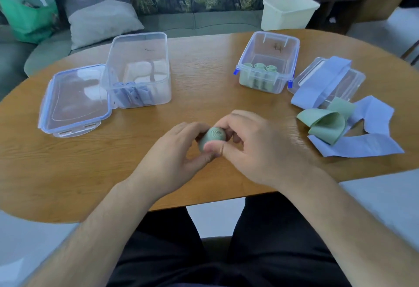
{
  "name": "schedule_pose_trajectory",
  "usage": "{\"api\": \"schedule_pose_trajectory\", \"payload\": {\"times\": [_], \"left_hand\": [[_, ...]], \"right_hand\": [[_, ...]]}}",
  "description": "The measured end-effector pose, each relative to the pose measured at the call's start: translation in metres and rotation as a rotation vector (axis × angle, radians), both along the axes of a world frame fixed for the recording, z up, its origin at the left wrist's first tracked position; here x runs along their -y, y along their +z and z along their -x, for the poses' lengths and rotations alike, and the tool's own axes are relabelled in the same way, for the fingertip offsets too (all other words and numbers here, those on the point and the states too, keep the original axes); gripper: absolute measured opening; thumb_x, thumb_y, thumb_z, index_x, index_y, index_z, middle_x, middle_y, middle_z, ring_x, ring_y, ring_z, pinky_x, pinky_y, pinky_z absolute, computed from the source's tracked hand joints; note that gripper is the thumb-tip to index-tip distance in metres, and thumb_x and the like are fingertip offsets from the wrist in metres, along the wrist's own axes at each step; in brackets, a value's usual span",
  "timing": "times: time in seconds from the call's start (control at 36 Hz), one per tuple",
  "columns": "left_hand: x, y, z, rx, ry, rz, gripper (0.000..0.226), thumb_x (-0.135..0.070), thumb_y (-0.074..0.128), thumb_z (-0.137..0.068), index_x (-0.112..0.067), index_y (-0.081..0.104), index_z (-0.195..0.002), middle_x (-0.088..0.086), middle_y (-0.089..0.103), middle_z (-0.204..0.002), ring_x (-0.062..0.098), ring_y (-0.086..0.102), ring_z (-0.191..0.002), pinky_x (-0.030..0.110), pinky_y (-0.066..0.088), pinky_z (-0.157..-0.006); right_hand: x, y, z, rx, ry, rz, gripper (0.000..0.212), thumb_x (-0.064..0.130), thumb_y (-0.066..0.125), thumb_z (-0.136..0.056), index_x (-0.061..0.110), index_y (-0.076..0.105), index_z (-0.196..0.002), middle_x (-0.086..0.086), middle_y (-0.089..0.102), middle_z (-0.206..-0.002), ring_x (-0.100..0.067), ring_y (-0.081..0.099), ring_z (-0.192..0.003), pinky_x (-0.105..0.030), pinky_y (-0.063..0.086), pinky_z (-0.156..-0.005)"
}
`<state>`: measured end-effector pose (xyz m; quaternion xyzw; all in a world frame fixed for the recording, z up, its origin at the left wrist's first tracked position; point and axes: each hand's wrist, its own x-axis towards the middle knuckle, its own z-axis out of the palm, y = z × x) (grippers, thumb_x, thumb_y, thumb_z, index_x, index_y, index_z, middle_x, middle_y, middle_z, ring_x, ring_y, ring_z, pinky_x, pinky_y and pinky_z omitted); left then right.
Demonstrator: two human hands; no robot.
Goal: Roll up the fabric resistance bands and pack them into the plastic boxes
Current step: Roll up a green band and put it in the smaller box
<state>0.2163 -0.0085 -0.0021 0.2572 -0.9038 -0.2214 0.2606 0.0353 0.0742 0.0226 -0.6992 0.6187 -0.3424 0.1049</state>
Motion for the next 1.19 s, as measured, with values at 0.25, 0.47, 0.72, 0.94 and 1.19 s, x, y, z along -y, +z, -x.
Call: {"api": "schedule_pose_trajectory", "payload": {"times": [0.25,0.47,0.72,0.94,1.19], "left_hand": [[-0.008,-0.014,0.004,-0.224,0.081,0.048,0.021,-0.022,0.07,-0.091,-0.008,0.067,-0.107,-0.01,0.065,-0.101,0.006,0.057,-0.094,0.024,0.046,-0.085],[-0.011,-0.013,0.006,-0.294,0.038,0.052,0.028,-0.015,0.075,-0.087,-0.009,0.067,-0.113,-0.007,0.063,-0.109,0.018,0.057,-0.109,0.031,0.047,-0.095],[-0.014,-0.011,0.007,-0.284,0.064,0.041,0.023,-0.015,0.071,-0.091,-0.008,0.064,-0.111,-0.013,0.06,-0.105,0.012,0.055,-0.103,0.026,0.044,-0.09],[0.001,-0.004,-0.004,-0.088,0.001,-0.1,0.031,-0.039,0.062,-0.093,-0.016,0.061,-0.115,-0.01,0.058,-0.096,0.003,0.054,-0.086,0.013,0.038,-0.074],[-0.004,-0.008,-0.003,-0.209,0.049,-0.357,0.034,-0.05,0.054,-0.097,-0.018,0.059,-0.107,-0.002,0.064,-0.081,0.012,0.057,-0.072,0.025,0.046,-0.064]], "right_hand": [[0.001,-0.002,-0.014,0.943,-0.026,-0.484,0.06,0.044,0.079,-0.07,0.013,0.062,-0.119,-0.004,0.076,-0.108,-0.013,0.07,-0.098,-0.039,0.059,-0.094],[-0.001,0.002,-0.022,1.318,0.111,-0.512,0.051,0.019,0.074,-0.078,-0.004,0.063,-0.122,-0.015,0.072,-0.109,-0.033,0.068,-0.111,-0.04,0.056,-0.097],[0.001,0.002,-0.024,1.278,0.102,-0.494,0.042,0.029,0.071,-0.082,-0.003,0.07,-0.11,-0.019,0.073,-0.103,-0.033,0.071,-0.099,-0.04,0.06,-0.087],[-0.003,-0.01,-0.012,0.402,0.003,-0.18,0.046,0.048,0.063,-0.093,0.028,0.058,-0.135,0.013,0.071,-0.102,-0.004,0.067,-0.102,-0.027,0.057,-0.082],[0.001,-0.015,-0.025,0.631,-0.114,-0.221,0.033,0.045,0.052,-0.099,0.013,0.063,-0.103,0.01,0.065,-0.07,-0.005,0.062,-0.06,-0.03,0.055,-0.059]]}}
